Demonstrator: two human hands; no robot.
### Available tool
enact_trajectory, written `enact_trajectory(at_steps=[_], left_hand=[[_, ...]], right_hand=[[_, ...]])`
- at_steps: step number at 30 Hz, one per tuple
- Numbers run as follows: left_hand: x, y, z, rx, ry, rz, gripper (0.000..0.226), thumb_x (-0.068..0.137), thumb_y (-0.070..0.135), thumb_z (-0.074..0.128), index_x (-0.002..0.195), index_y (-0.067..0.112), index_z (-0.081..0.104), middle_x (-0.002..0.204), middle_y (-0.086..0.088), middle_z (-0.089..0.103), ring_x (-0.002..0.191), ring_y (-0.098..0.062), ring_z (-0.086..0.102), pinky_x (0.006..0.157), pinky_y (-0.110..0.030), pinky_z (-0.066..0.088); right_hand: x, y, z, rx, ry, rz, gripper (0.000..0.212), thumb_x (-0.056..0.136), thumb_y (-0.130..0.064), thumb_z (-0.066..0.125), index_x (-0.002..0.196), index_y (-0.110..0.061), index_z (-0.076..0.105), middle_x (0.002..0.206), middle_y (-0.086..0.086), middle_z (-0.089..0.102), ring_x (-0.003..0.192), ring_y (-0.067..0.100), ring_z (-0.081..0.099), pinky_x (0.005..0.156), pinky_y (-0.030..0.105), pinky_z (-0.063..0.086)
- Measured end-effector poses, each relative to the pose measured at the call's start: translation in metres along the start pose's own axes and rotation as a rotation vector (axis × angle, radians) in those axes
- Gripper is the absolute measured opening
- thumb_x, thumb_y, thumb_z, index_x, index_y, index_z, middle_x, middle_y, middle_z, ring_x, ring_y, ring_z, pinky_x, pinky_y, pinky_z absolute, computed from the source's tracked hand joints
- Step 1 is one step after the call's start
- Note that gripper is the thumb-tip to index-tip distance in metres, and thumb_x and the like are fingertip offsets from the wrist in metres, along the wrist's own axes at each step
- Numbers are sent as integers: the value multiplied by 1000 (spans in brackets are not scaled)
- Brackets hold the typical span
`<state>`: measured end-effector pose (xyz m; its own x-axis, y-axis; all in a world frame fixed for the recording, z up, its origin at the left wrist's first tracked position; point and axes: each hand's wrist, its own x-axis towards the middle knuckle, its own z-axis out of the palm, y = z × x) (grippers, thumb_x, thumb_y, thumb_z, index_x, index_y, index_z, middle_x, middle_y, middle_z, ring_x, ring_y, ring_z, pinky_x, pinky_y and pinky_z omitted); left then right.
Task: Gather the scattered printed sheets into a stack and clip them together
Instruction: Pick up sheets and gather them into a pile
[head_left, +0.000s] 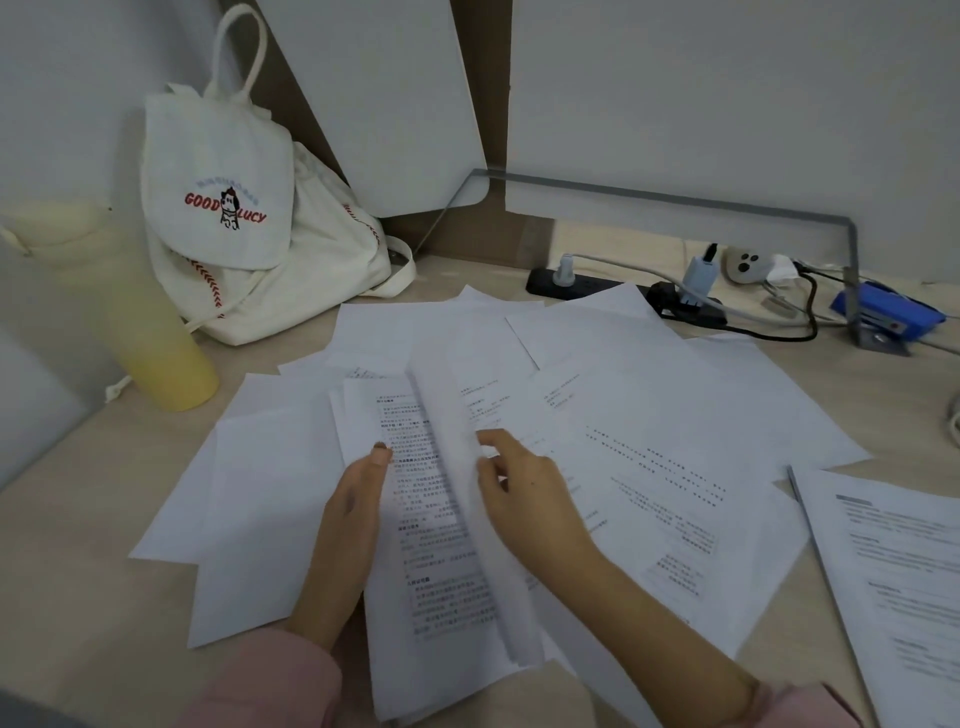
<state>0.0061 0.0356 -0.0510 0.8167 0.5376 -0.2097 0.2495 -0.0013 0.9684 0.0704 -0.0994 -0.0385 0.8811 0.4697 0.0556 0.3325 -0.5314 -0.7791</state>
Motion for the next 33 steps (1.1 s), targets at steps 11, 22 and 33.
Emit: enact_trajectory(at_steps=[11,22,33], left_hand=[[0,-8,-4,-40,-15,12,27,94,34,46,120,31,52,104,19,61,96,0,58,76,-15,45],[10,-20,-1,118,38,38,24,93,12,49,111,28,47,94,27,52,90,-6,54,81,-27,40],[1,-23,3,177,94,85,32,95,18,47,126,24,43,107,15,55,98,-10,53,82,-26,38]], right_hand=[[-6,-1,-14,298,-142,162,23,97,-23,43,115,-22,57,100,1,68,83,14,67,83,32,55],[18,120,-122,-449,98,480,67,80,-39,66,135,-10,41,139,18,42,128,35,36,103,41,32],[26,118,-140,-599,30,563,90,66,-60,69,133,-9,41,136,18,41,128,36,33,103,43,30]])
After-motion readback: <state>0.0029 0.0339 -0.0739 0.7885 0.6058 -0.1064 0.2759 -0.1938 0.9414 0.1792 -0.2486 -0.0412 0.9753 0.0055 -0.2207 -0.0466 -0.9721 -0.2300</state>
